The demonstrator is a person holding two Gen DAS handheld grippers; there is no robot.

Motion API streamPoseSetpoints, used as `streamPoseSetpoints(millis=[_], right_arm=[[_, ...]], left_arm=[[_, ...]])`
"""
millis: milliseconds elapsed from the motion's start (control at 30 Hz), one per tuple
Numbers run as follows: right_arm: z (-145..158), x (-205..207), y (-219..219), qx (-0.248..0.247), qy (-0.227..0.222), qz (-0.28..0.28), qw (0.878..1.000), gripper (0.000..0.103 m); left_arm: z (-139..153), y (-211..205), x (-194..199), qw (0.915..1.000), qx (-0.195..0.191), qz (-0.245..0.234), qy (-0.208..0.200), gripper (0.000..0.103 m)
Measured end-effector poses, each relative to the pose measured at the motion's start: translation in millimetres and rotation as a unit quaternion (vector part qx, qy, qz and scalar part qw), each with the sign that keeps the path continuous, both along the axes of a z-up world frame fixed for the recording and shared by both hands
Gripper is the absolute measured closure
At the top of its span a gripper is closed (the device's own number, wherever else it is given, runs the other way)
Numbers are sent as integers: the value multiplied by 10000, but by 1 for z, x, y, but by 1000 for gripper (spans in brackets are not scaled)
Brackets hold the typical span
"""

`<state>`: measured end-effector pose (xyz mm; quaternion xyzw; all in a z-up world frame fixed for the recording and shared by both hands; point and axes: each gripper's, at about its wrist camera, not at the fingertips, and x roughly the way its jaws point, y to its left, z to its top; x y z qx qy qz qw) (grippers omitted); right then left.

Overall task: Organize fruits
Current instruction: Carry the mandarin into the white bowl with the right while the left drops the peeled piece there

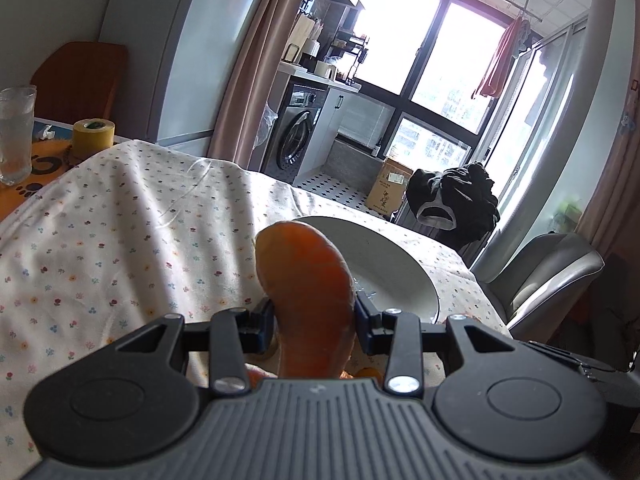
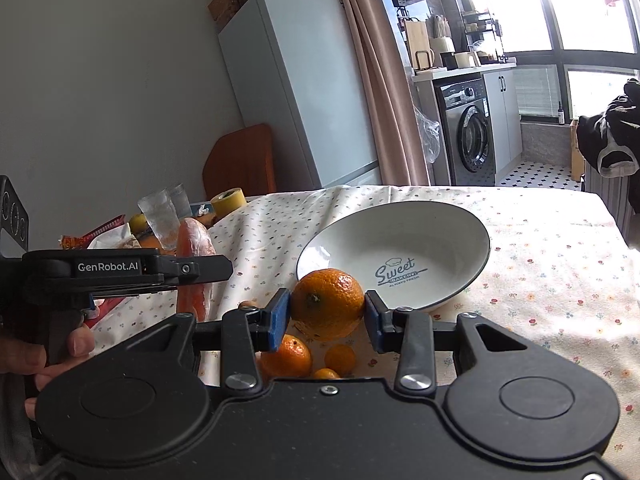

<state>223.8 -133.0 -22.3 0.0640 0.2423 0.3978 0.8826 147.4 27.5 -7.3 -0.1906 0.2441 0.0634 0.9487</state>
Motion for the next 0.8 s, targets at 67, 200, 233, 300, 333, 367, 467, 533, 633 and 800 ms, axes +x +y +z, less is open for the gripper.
streamPoseSetpoints(millis=[67, 200, 233, 300, 333, 367, 467, 533, 633, 800], right_arm=[[1, 8, 3, 5, -10, 7, 10000, 65], [0, 21, 8, 49, 14, 8, 10000, 65], [0, 25, 10, 67, 37, 0, 10000, 65], [-1, 31, 11, 97, 74, -5, 9999, 65], [-1, 33, 12, 114, 87, -5, 9999, 65], [0, 36, 13, 133, 98, -5, 9999, 65], [2, 44, 18, 118, 74, -41, 9999, 65], [3, 51, 22, 123, 118, -82, 9998, 65], [3, 60, 26, 174, 179, -131, 9996, 65], [-5, 72, 32, 202, 300, -237, 9991, 65]], left_arm=[[1, 2, 7, 10000, 15, 17, 5, 64], [2, 3, 20, 10000, 34, 38, 35, 64], [2, 3, 23, 10000, 38, 36, 45, 64], [2, 2, 29, 10000, 45, 25, 64, 64], [2, 2, 33, 10000, 44, 15, 78, 64], [2, 2, 36, 10000, 37, 6, 86, 64], [2, 4, 45, 9999, 18, -13, 98, 64], [1, 6, 53, 9999, 3, -18, 141, 64], [0, 6, 65, 9997, 9, -62, 226, 64], [-8, 8, 83, 9991, -34, -75, 417, 64]])
